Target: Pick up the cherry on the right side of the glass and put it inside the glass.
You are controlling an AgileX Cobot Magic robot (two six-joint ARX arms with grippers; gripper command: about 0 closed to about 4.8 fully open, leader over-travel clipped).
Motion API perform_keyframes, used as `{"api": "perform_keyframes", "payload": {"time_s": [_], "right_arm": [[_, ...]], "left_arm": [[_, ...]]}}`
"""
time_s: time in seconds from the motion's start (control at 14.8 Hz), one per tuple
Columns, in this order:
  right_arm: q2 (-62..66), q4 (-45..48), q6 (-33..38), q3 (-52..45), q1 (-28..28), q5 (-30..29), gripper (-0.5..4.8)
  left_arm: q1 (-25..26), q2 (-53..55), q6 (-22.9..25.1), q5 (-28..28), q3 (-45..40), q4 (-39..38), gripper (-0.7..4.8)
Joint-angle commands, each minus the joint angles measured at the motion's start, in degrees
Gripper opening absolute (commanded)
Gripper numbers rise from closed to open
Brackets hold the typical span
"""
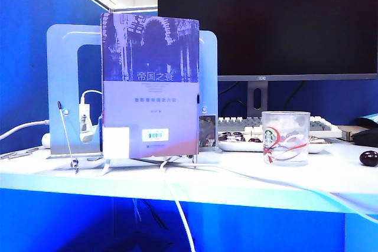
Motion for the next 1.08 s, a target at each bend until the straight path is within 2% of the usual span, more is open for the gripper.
{"api": "perform_keyframes", "payload": {"time_s": [0.07,0.61,0.74,0.81,0.88,0.94,1.08], "right_arm": [[0.02,0.07,0.04,-0.2,0.0,0.22,-0.01],[0.02,1.18,0.61,-0.2,0.0,0.02,-0.01],[0.02,7.87,12.61,0.76,0.04,-2.51,-0.01],[0.04,12.61,16.63,3.93,0.02,-2.97,-0.01],[0.11,12.5,18.16,6.45,0.0,-2.93,-0.01],[1.03,9.81,19.52,10.49,-0.11,-2.51,-0.01],[10.78,-3.19,19.39,22.64,-0.09,-5.14,-0.01]], "left_arm": [[0.02,-0.17,-0.17,0.26,-0.07,-0.72,0.53],[0.02,-0.17,-0.17,0.26,-0.07,-0.72,0.53],[0.02,-0.17,-0.17,0.26,-0.07,-0.72,0.53],[0.02,-0.17,-0.17,0.26,-0.07,-0.72,0.53],[0.02,-0.17,-0.17,0.26,-0.07,-0.72,0.53],[0.02,-0.17,-0.17,0.26,-0.07,-0.72,0.53],[0.02,-0.17,-0.17,0.26,-0.07,-0.72,0.53]]}}
